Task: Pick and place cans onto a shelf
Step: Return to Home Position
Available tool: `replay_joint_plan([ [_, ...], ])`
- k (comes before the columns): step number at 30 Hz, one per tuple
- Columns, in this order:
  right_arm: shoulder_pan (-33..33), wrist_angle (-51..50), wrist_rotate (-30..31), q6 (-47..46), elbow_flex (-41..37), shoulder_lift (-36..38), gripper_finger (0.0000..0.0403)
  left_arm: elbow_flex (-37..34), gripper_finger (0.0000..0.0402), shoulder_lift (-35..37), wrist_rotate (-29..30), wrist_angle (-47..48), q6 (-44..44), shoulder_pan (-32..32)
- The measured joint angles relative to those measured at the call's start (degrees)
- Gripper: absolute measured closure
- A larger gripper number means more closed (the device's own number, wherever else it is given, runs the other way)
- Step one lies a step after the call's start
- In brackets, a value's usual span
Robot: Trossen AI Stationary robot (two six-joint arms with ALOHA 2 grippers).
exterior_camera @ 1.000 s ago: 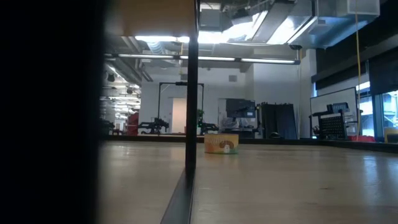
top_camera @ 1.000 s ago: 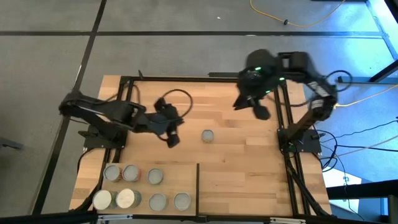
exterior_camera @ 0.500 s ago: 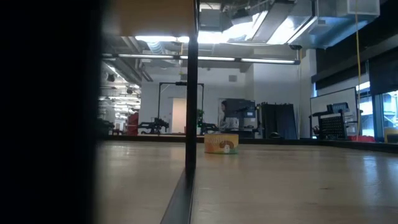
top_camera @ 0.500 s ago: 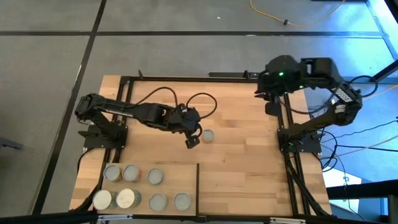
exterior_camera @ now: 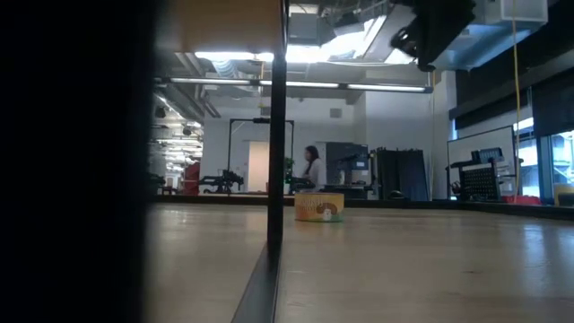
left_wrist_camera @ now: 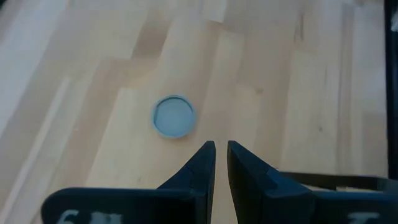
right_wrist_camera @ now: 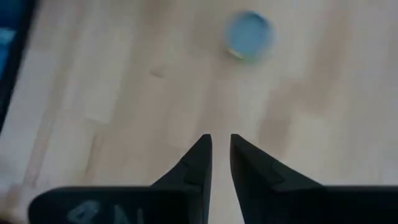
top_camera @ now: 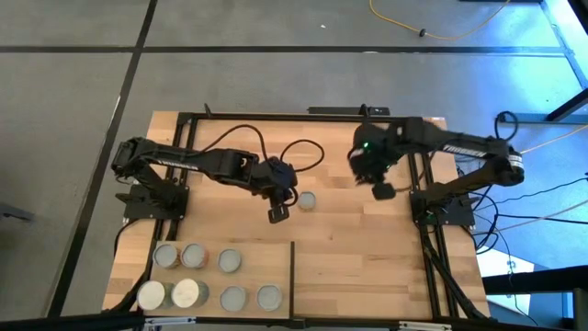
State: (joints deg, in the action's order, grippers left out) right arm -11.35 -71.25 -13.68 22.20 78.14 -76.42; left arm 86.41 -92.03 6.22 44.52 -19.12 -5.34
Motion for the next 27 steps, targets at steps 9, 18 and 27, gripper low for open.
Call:
replay_joint_plan([
  [9, 3.47, 33.17, -2.48, 10.25, -17.65, -1.57, 0.0343, 0.0, 0.0367, 0.35, -2.23, 5.97, -0.22, -0.02],
  [18, 3.27, 38.89, -7.37, 3.97, -19.16, -7.13, 0.0343, 0.02, 0.0367, -0.29, -2.26, 5.59, 10.13, 0.3],
  [27, 3.24, 38.82, -7.21, 3.36, -19.05, -4.46, 0.0343, 0.02, 0.0398, -0.44, 0.1, 6.02, 13.8, 2.85],
])
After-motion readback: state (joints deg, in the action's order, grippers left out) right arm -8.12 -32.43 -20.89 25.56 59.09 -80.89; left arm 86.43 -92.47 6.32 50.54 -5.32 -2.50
